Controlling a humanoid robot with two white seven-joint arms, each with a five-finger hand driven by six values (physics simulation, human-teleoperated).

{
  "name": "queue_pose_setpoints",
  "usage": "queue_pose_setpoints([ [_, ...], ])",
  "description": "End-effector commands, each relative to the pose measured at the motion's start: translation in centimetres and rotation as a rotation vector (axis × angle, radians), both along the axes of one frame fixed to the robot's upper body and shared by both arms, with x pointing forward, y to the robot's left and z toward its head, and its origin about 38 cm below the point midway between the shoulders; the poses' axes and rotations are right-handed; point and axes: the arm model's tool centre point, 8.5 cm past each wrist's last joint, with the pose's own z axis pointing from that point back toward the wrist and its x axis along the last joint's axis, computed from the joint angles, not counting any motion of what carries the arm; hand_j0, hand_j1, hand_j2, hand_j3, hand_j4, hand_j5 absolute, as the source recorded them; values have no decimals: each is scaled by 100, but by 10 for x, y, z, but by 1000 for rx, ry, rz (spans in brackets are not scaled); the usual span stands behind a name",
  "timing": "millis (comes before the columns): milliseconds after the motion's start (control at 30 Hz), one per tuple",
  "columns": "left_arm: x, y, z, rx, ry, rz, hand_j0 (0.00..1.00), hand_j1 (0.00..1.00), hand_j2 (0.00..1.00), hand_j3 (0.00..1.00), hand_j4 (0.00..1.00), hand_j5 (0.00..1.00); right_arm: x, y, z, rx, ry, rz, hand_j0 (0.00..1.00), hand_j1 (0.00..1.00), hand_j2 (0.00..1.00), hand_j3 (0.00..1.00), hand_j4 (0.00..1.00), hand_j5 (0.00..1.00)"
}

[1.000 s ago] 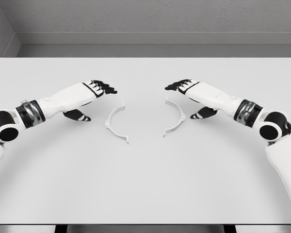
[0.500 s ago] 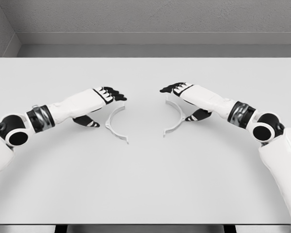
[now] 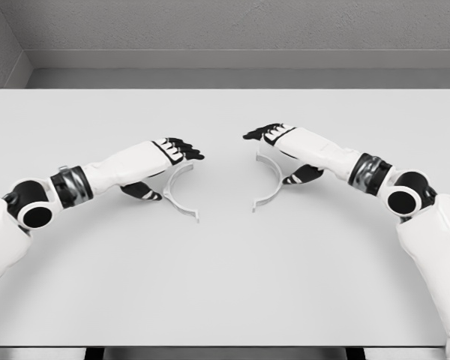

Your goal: Assemble PVC drainage pipe clamps

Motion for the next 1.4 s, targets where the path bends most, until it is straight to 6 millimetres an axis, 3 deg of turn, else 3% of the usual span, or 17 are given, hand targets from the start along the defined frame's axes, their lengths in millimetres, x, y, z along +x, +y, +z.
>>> queue_pose_setpoints([
  [0, 0, -5, 0, -15, 2, -4, 100, 100, 100, 100, 100, 100, 1, -7, 1, 2, 1, -11, 100, 100, 100, 100, 100, 100],
  [300, 0, -16, -3, -22, 16, -20, 100, 100, 100, 100, 100, 100, 21, -25, -12, -2, 68, -84, 100, 100, 100, 100, 100, 100],
  [800, 3, -34, -1, -48, 18, -41, 100, 100, 100, 100, 100, 100, 21, -8, -21, 17, 92, -64, 100, 100, 100, 100, 100, 100],
  [1200, 4, -19, 0, -35, 22, -17, 100, 100, 100, 100, 100, 100, 20, -3, -21, 15, 93, -50, 100, 100, 100, 100, 100, 100],
  [1367, 13, -9, -3, -21, 35, 16, 100, 100, 100, 100, 100, 100, 22, -1, -18, 15, 86, -43, 100, 100, 100, 100, 100, 100],
])
